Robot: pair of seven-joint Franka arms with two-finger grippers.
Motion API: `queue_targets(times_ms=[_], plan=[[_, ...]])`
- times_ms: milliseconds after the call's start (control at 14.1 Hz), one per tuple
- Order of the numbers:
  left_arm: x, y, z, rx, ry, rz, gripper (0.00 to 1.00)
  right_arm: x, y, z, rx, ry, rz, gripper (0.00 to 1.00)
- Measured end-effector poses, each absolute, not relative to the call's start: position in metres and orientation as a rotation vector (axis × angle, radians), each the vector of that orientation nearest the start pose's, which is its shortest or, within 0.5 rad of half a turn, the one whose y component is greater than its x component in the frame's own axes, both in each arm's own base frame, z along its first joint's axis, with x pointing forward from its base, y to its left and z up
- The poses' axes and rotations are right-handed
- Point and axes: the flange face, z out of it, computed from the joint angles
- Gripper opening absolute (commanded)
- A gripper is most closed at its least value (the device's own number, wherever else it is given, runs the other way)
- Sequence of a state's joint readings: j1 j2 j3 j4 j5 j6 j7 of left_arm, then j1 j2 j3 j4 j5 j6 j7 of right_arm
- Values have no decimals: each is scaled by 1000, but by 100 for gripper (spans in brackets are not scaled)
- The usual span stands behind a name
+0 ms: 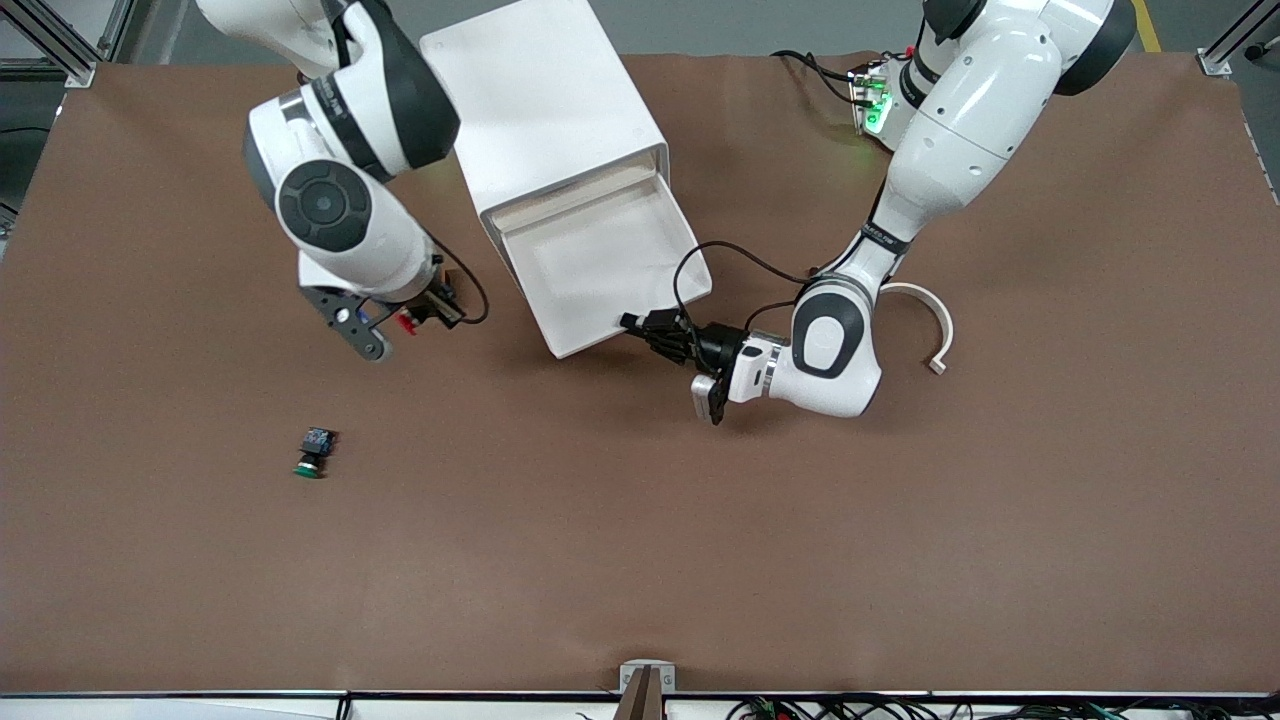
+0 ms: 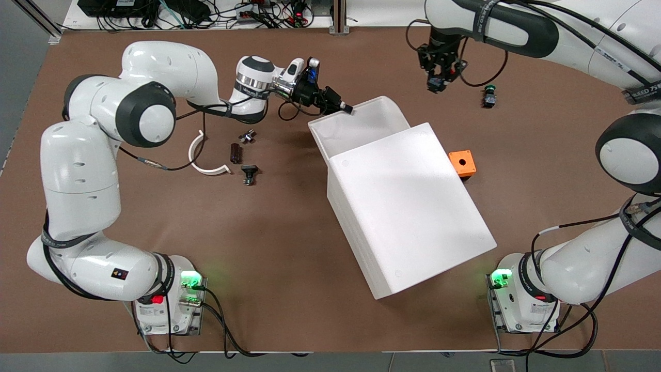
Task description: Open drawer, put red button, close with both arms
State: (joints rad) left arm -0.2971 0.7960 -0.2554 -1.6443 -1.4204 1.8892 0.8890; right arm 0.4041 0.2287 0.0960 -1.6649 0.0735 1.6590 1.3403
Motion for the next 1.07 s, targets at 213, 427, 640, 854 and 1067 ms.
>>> queue_targets(times_ms=[213, 427, 640, 854, 1067], plan=[[548, -393, 183, 1687, -372, -225, 100, 521, 319, 469, -2766, 1475, 458, 32], [552, -393, 187, 1699, -345, -252, 100, 514, 350, 470, -2651, 1540, 466, 32], [570, -380, 198, 1795, -410, -287, 100, 498, 398, 452, -2614, 1575, 440, 32], [610, -339, 220, 1948, -522, -262, 100, 483, 430, 428, -2611, 1603, 443, 32], [637, -303, 239, 2080, -618, -240, 100, 476, 445, 405, -2623, 1632, 460, 32]])
